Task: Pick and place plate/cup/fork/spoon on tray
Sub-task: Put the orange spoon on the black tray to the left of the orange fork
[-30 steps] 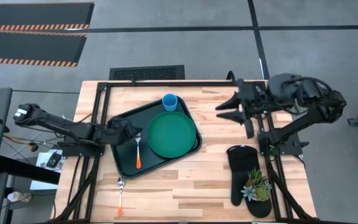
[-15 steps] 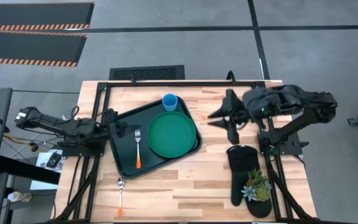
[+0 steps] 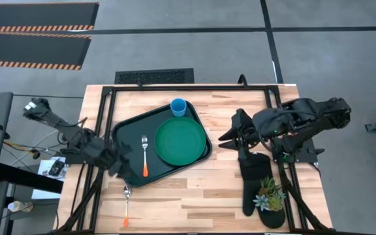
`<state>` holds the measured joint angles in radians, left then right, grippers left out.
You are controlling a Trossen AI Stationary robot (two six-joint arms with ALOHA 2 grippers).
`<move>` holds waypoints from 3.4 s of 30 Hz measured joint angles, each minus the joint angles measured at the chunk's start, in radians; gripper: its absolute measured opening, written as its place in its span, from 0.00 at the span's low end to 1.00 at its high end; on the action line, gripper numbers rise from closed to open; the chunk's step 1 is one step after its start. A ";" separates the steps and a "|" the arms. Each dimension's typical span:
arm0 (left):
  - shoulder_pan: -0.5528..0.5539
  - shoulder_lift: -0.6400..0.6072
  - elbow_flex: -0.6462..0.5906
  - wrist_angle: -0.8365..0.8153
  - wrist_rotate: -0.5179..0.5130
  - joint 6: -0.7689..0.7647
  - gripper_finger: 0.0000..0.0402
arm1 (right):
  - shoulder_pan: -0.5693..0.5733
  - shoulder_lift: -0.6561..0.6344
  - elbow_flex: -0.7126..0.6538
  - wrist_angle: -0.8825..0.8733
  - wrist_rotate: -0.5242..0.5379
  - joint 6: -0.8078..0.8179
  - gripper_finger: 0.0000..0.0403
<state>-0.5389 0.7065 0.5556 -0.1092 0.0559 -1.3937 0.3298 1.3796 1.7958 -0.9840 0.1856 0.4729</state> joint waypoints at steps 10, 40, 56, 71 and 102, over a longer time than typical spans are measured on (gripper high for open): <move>-0.352 0.178 0.043 -0.127 -0.116 -0.369 0.34 | 0.121 0.103 0.001 -0.058 0.043 0.353 0.33; -0.612 0.757 0.375 -0.728 -0.382 -0.849 0.34 | 0.469 0.226 0.000 -0.088 0.166 0.537 0.33; -0.612 0.830 0.375 -0.826 -0.420 -0.719 0.40 | 0.468 0.226 0.000 -0.098 0.184 0.549 0.33; -0.609 0.828 0.333 -0.866 -0.450 -0.559 0.71 | 0.421 0.226 0.000 -0.082 0.184 0.542 0.33; -0.702 0.820 0.077 -0.514 -0.554 -0.682 0.53 | 0.394 0.227 0.001 -0.082 0.179 0.540 0.33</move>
<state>-1.2404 1.5264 0.6327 -0.6228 -0.4981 -2.0761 0.7238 1.6066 1.7966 -1.0664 0.3641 1.0126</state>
